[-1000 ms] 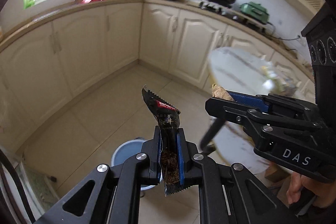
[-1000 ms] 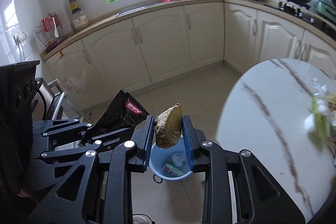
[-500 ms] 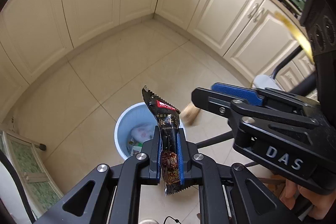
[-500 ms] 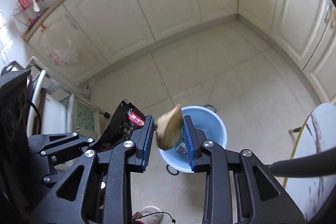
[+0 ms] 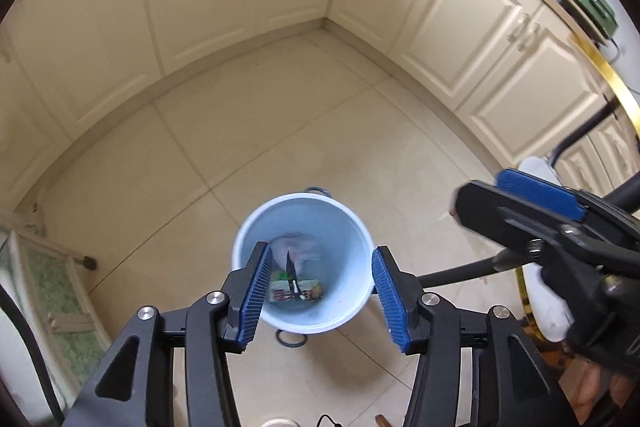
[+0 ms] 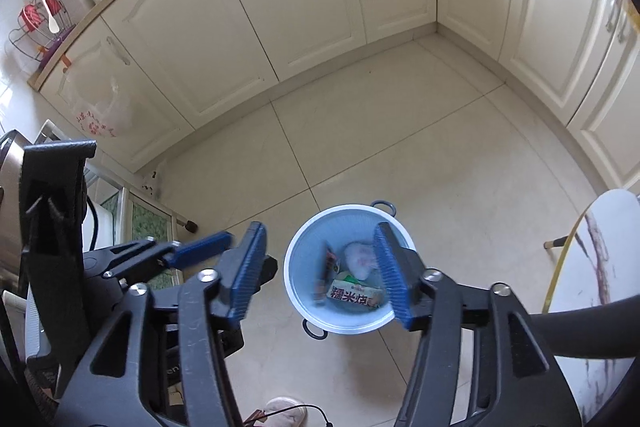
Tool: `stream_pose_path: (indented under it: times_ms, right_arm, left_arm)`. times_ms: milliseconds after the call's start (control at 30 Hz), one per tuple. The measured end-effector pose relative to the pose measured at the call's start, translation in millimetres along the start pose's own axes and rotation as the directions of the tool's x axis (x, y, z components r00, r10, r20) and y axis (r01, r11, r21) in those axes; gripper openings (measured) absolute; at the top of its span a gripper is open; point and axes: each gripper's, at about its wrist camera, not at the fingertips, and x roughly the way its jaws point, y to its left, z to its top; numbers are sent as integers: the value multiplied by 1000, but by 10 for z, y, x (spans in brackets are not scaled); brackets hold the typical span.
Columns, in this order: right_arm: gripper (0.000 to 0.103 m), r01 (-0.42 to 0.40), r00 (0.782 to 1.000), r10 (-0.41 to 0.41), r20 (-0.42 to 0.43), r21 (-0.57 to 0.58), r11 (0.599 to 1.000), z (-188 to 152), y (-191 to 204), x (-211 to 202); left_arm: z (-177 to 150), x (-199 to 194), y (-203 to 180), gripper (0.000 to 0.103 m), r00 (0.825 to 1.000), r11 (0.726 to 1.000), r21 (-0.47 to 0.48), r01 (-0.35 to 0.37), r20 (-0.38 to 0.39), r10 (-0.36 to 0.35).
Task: Collect trash
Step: 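Return both tools to the table toward the plastic bag and red-white wrapper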
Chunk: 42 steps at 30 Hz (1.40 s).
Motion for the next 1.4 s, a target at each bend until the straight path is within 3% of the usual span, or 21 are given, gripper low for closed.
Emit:
stream_pose_path:
  times_ms: [167, 333, 467, 567, 633, 767, 1000, 1133, 1200, 1300, 1400]
  right_arm:
    - [57, -7, 999, 9, 53, -39, 999, 3, 208, -334]
    - [67, 9, 989, 4, 148, -90, 996, -58, 473, -877]
    - [78, 35, 970, -5, 242, -121, 992, -174, 618, -1466]
    - [94, 74, 945, -30, 326, -123, 990, -301, 712, -1970]
    - [94, 89, 929, -41, 368, -114, 989, -406, 733, -2279]
    - [99, 145, 885, -89, 456, -88, 986, -674, 749, -2921]
    - [103, 257, 777, -225, 587, 29, 966, -1308, 590, -3947]
    - [103, 282, 722, -284, 632, 106, 954, -1636, 454, -4390]
    - [103, 322, 684, -337, 647, 146, 935, -1776, 358, -4600]
    - [103, 380, 637, -421, 646, 212, 900, -1929, 152, -4887]
    - [103, 394, 608, -465, 643, 264, 880, -2069, 0, -5114]
  left_arm:
    - [-64, -473, 35, 52, 993, 995, -75, -72, 90, 78]
    - [-211, -1167, -29, 67, 962, 986, -108, -126, 230, 148]
    - [-383, -1645, -312, 74, 936, 988, -98, -116, 323, 142]
    - [-575, -1958, -636, 82, 911, 993, -76, -87, 397, 110]
    - [-738, -2149, -835, 85, 892, 996, -54, -65, 445, 82]
    - [-1216, -2540, -1099, 90, 852, 998, -11, -62, 520, 59]
    - [-2074, -3008, -1865, 101, 742, 990, 96, -104, 670, 13]
    - [-2642, -3190, -2187, 102, 683, 981, 165, -97, 728, -55]
    - [-2886, -3234, -2356, 102, 670, 975, 204, -84, 736, -96]
    - [-3073, -3170, -2514, 102, 671, 964, 256, -72, 728, -143]
    - [-3219, -3151, -2717, 102, 674, 948, 310, -67, 715, -186]
